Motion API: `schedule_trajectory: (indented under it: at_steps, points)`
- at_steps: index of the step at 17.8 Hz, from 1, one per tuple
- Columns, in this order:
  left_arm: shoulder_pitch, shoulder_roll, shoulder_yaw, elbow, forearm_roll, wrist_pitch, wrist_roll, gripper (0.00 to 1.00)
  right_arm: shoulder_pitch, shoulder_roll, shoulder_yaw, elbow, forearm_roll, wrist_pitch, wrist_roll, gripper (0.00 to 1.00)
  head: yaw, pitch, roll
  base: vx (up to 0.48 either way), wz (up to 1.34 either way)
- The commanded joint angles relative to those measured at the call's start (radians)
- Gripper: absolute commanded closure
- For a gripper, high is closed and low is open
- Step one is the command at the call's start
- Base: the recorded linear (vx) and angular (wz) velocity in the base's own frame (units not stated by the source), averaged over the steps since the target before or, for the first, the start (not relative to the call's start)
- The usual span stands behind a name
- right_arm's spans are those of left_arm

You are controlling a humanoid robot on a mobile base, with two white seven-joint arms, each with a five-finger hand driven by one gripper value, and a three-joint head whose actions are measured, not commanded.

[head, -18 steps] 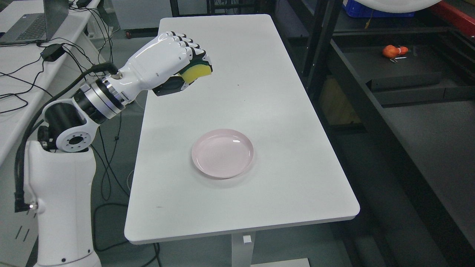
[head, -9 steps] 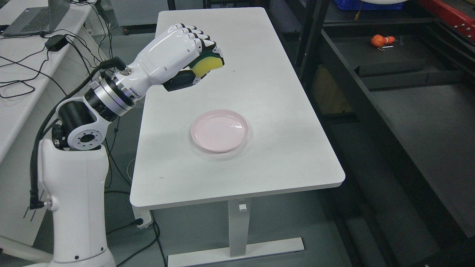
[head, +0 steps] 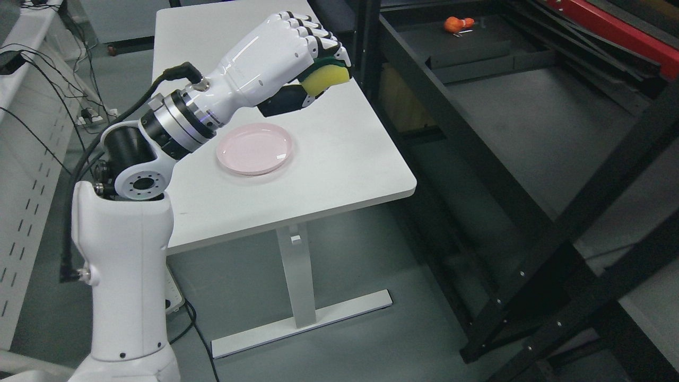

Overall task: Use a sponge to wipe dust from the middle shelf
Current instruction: 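Carry the sponge toward the shelving unit while the robot turns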

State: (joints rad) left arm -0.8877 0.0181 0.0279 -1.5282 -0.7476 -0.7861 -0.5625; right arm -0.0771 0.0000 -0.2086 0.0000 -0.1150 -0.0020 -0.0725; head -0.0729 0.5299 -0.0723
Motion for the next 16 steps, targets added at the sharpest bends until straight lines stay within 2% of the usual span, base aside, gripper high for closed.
schedule_trajectory:
  at_steps: [1,6,8,11,16]
  points:
    - [-0.068,-0.001,-0.313,0.011,0.017,0.001,0.018,1.0,0.0,-0.017,0.0,-0.017,0.0,0.074,0.0,0.0,0.0,0.0,0.0,-0.319,-0.52]
    - [-0.258,-0.001,-0.48,0.129,0.071,0.001,0.071,1.0,0.0,-0.017,0.0,-0.017,0.0,0.073,0.0,0.0,0.0,0.0,0.0,-0.299,-0.69]
    - [-0.269,-0.001,-0.54,0.148,0.097,0.001,0.093,1.0,0.0,-0.017,0.0,-0.017,0.0,0.073,0.0,0.0,0.0,0.001,0.0,-0.27,-1.0]
    - [-0.287,-0.001,-0.519,0.177,0.1,0.001,0.124,1.0,0.0,-0.017,0.0,-0.017,0.0,0.073,0.0,0.0,0.0,0.001,0.0,-0.215,-1.14]
    - [-0.473,-0.001,-0.514,0.235,0.103,0.001,0.128,0.99,0.0,-0.017,0.0,-0.017,0.0,0.073,0.0,0.0,0.0,0.001,0.0,-0.151,-1.09]
